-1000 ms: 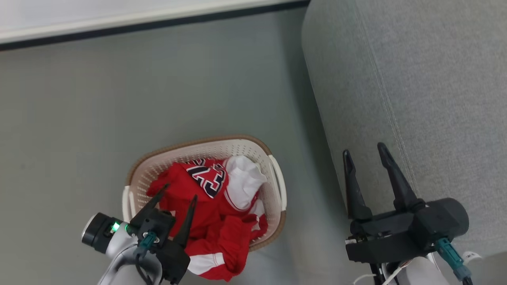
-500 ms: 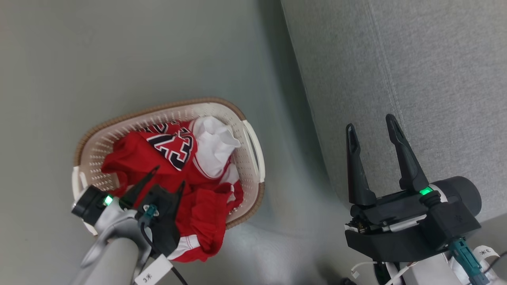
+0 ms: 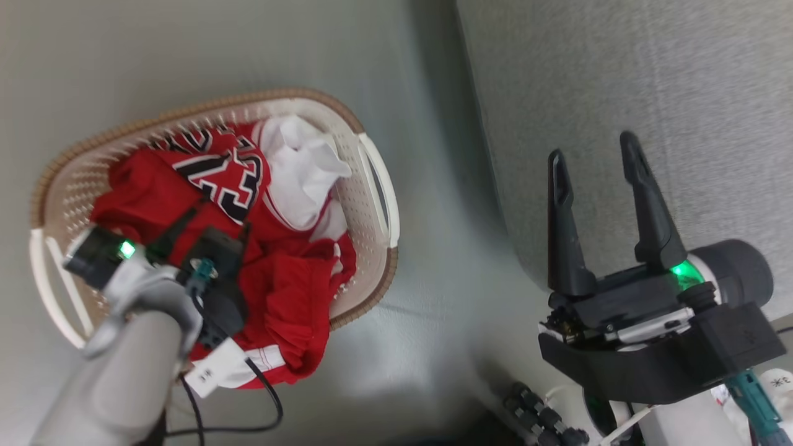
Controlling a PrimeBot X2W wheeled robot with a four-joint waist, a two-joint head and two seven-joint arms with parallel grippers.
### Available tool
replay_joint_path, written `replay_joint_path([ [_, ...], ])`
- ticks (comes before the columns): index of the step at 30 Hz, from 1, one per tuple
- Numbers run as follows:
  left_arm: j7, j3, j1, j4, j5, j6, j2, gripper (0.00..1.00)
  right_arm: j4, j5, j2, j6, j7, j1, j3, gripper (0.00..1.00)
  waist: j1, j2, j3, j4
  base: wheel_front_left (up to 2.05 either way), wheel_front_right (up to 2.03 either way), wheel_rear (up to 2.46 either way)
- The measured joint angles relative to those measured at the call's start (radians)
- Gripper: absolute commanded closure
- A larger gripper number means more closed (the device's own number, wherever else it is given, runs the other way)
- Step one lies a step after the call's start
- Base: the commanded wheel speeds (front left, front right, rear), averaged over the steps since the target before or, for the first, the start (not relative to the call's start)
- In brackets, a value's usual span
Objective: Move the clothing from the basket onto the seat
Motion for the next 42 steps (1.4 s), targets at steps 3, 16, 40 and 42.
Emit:
replay_joint_path([
  [3,0.004,0.002,-0.033,0.007,0.003,0.000,0.019,0.00,-0.017,0.000,0.002,0.000,0.000,-0.021,0.001,0.00,0.0000,0.0000,0.043,-0.006,0.00,0.00,0.00],
  [16,-0.033,-0.023,-0.122,0.063,0.080,0.039,0.051,0.10,-0.008,0.000,0.006,0.000,0.000,-0.095,0.011,0.00,-0.0001,-0.0001,0.174,-0.038,0.00,0.00,0.00],
  [40,-0.138,0.027,-0.066,0.059,-0.064,0.041,-0.056,1.00,0.157,0.014,0.007,-0.001,0.000,-0.155,-0.012,0.00,-0.0003,-0.0003,0.019,-0.003,0.00,0.00,0.00],
  [42,-0.138,0.027,-0.055,0.041,-0.077,0.034,-0.065,1.00,0.181,0.011,0.007,-0.001,0.000,-0.155,-0.016,0.00,-0.0003,-0.0002,-0.006,0.006,0.00,0.00,0.00],
])
